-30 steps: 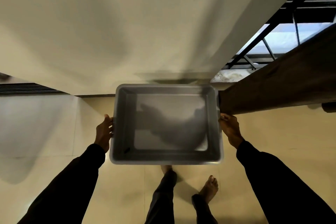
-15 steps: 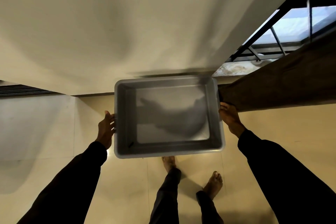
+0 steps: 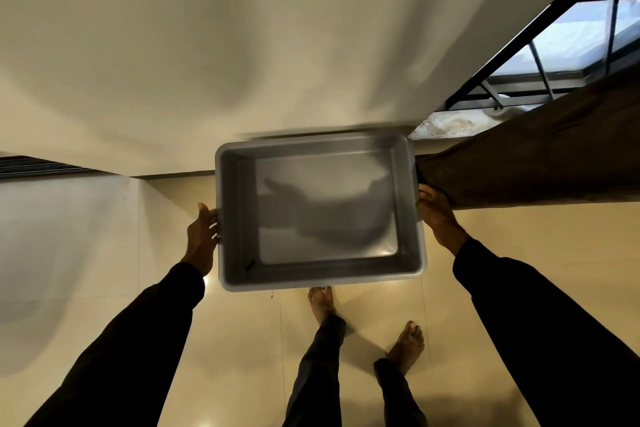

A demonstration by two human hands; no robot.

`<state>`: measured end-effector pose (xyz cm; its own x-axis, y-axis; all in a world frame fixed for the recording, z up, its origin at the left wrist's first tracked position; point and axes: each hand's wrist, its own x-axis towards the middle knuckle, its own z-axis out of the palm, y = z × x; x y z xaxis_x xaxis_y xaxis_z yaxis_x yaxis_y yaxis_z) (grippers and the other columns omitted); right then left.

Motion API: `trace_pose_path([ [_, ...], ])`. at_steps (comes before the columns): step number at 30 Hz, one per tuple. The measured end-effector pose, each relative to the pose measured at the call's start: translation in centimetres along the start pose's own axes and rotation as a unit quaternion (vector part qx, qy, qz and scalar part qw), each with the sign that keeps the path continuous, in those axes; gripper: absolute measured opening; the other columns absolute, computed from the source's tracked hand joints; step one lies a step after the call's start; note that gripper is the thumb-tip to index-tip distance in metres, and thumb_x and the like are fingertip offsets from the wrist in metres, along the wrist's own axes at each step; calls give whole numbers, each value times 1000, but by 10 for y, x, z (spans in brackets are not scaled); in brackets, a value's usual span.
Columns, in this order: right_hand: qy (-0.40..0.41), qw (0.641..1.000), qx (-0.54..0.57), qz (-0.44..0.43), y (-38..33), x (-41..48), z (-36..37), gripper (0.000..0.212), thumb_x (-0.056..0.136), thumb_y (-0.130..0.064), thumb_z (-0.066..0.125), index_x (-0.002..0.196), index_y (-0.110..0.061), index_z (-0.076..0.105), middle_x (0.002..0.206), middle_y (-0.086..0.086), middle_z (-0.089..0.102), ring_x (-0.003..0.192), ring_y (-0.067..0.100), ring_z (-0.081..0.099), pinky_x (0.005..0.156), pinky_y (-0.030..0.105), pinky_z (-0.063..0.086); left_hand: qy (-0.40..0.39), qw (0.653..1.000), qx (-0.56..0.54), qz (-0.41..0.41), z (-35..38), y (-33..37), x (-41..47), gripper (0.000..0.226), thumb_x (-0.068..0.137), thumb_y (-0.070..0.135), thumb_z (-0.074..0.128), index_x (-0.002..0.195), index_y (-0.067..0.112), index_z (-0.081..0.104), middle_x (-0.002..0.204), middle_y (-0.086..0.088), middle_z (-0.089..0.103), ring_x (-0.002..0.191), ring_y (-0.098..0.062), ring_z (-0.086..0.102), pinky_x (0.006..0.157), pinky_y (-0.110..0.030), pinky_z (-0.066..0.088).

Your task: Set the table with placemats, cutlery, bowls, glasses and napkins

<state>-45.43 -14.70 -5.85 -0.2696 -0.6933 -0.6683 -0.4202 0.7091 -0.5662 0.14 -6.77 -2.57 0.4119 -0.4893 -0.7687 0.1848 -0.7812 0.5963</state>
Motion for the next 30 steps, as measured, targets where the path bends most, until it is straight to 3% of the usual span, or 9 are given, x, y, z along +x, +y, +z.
trace_pose_path([
  [4, -3, 999, -26, -20, 1, -3, -2, 37, 101, -4, 51, 137, -4, 56, 132, 16, 61, 116, 36, 59, 97, 41, 49, 8, 1000, 4, 4, 0, -1, 3, 58, 106, 57, 28, 117, 13, 63, 110, -5, 67, 106, -29, 60, 94, -42, 48],
  [7, -5, 999, -32, -20, 3, -8, -3, 33, 101, -6, 51, 134, -5, 58, 124, 9, 62, 108, 30, 59, 89, 37, 47, 4, 1000, 12, 4, -1, -1, 7, 58, 106, 59, 28, 115, 15, 65, 110, -5, 68, 109, -30, 60, 88, -37, 49],
  [9, 0, 999, -45, -18, 5, -10, -3, 33, 101, -5, 51, 133, -3, 58, 125, 11, 62, 113, 34, 59, 93, 39, 48, 2, 1000, 18, 9, 1, 1, 6, 57, 106, 58, 27, 115, 15, 64, 108, -3, 68, 108, -30, 59, 85, -36, 49],
  [13, 4, 999, -50, -11, 1, -11, -4, 34, 100, -2, 52, 133, 0, 58, 130, 20, 63, 117, 43, 59, 93, 42, 47, 3, 999, 37, 11, 5, 4, 3, 56, 107, 56, 27, 113, 13, 62, 107, -6, 66, 105, -30, 58, 96, -45, 47],
  [16, -3, 998, -64, -24, -2, -13, -5, 36, 96, 3, 53, 131, 3, 58, 128, 22, 64, 115, 44, 60, 92, 42, 48, 7, 999, 39, 1, 5, 3, 2, 51, 107, 56, 28, 101, 19, 62, 104, -4, 64, 106, -31, 56, 100, -47, 45],
  [22, -3, 997, -75, -24, -5, -30, -10, 32, 95, 8, 55, 127, 10, 56, 122, 22, 61, 101, 30, 55, 81, 31, 39, 29, 998, 56, 31, 13, 15, -16, 41, 110, 48, 29, 83, 24, 50, 91, 4, 55, 82, -11, 51, 93, -36, 33],
  [25, 1, 997, -73, -23, -7, -40, -16, 32, 93, 7, 59, 124, 9, 58, 123, 27, 62, 100, 34, 59, 74, 28, 41, 62, 987, 119, 91, 9, 13, -25, 47, 110, 47, 31, 76, 20, 51, 87, -8, 57, 82, -25, 52, 87, -36, 39],
  [27, 0, 995, -90, -37, -12, -56, -26, 29, 92, 5, 62, 121, 9, 61, 122, 25, 63, 110, 41, 60, 77, 25, 42, 67, 972, 184, 130, -1, 3, -26, 56, 106, 54, 33, 75, 14, 56, 84, -15, 61, 82, -36, 56, 81, -43, 47],
  [30, -14, 989, -124, -78, -13, -75, -41, 25, 93, 3, 63, 118, 10, 64, 122, 26, 62, 114, 41, 58, 83, 22, 38, 36, 953, 249, 168, 4, 1, -43, 57, 102, 58, 42, 96, 9, 70, 99, -19, 71, 94, -40, 65, 86, -52, 57],
])
